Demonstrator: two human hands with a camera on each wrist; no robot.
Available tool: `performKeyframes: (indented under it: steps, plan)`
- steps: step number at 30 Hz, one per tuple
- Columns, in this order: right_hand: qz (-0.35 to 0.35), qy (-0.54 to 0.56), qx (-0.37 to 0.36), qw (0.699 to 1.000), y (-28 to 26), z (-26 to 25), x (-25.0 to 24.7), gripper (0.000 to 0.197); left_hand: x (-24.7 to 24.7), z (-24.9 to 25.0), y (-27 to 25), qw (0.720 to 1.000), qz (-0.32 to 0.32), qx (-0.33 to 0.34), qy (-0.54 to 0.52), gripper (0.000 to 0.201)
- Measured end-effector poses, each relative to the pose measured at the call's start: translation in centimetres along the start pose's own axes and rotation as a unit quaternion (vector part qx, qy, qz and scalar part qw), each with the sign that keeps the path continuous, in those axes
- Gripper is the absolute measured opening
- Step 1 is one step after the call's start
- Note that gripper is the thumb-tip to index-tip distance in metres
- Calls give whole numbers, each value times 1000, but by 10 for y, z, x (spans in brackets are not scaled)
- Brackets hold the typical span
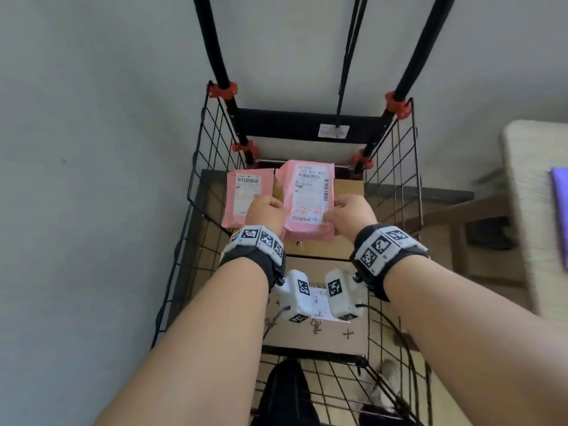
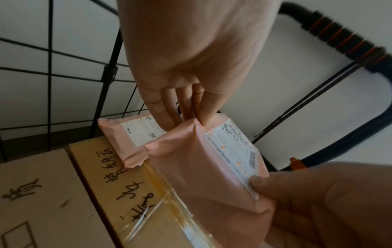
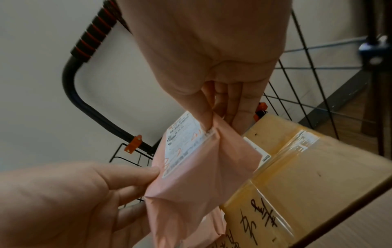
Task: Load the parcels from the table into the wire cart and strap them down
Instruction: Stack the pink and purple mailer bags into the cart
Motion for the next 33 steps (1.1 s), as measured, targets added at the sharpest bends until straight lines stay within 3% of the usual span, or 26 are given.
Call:
performKeyframes:
  steps: [9,16,20,26,33]
  plan:
    - [-3,22,53,998,86,-5,48,17,39,-57,75,997,-70,0,13,14]
    - [-5,34,73,997,135,-6,72,23,61,-95,107,991,-120,-6,50,33]
    - [-11,3,84,996,143,0,86,36,51,-122,112,986,-102,-31,126,41]
    - [-24,-45,98,994,145,-2,101,44,60,-128,115,979,-134,-25,148,29]
    - [-15,-50,96,994,139,-5,88,43,52,-115,108,986,-109,-47,115,53]
Point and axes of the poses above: each hand's wrist, its own y-axis towards the middle knuckle, its own x-axis out of the palm, z = x × y, the point moved 10 cm from there along y, towards the middle knuckle, and after that the axes turned 14 degrees about x, right-handed, at the moved point
